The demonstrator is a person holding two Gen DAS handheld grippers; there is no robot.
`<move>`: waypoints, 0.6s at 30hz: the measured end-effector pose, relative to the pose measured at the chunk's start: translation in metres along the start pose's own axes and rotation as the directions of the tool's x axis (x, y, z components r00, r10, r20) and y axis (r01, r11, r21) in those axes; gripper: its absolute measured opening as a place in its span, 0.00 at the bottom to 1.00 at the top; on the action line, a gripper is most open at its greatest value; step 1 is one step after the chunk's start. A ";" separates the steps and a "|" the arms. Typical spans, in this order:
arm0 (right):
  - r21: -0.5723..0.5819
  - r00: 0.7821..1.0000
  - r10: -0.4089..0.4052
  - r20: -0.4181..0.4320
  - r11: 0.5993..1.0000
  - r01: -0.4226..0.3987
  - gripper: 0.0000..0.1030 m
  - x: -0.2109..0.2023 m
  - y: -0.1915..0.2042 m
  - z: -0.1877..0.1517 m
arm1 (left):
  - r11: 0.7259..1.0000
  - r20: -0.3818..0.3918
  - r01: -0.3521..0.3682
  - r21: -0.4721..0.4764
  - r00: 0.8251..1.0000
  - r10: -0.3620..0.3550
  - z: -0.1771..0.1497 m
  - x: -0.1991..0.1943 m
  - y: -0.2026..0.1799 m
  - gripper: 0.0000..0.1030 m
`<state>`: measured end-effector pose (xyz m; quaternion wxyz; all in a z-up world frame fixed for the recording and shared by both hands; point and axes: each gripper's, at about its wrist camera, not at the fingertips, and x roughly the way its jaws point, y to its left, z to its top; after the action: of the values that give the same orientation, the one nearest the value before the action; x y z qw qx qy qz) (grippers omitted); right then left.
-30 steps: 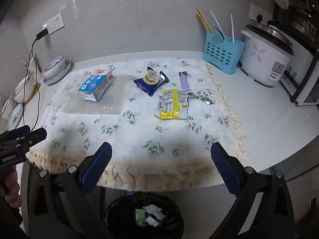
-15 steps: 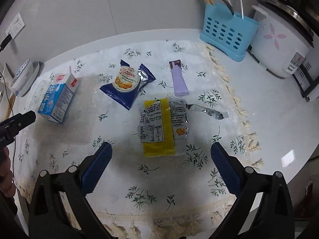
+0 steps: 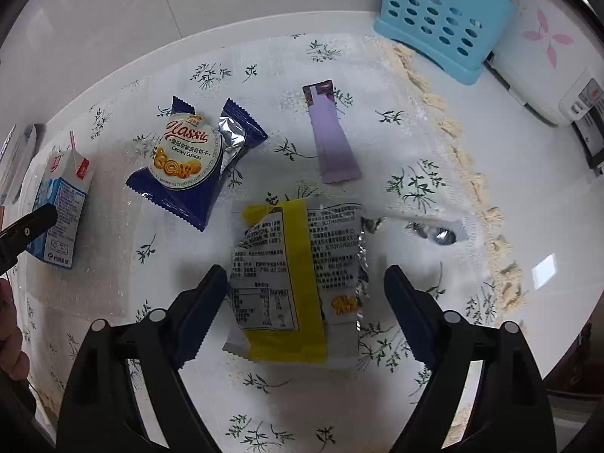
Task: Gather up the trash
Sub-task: 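Grasp the yellow-and-silver snack packet with the right gripper while the left grasps the milk carton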
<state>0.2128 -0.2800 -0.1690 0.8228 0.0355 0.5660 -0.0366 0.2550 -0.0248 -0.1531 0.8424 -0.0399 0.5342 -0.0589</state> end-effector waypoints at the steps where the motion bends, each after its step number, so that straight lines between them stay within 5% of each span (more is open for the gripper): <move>1: 0.004 1.000 0.000 -0.007 1.000 0.000 0.73 0.002 0.000 0.001 | 1.000 -0.007 0.002 -0.001 1.000 -0.002 0.001 0.003 0.000 0.92; 12: 0.048 0.998 0.043 -0.040 0.998 -0.041 0.47 0.011 0.003 0.005 | 1.000 -0.040 -0.010 0.006 0.999 0.010 0.006 0.015 -0.004 0.64; 18: 0.068 0.996 0.066 -0.054 0.996 -0.063 0.27 0.013 0.000 0.008 | 1.000 -0.030 -0.010 0.007 0.999 0.010 0.003 0.010 -0.004 0.62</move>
<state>0.2242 -0.2814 -0.1782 0.8057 0.0820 0.5860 -0.0277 0.2621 -0.0304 -0.1606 0.8346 -0.0333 0.5469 -0.0572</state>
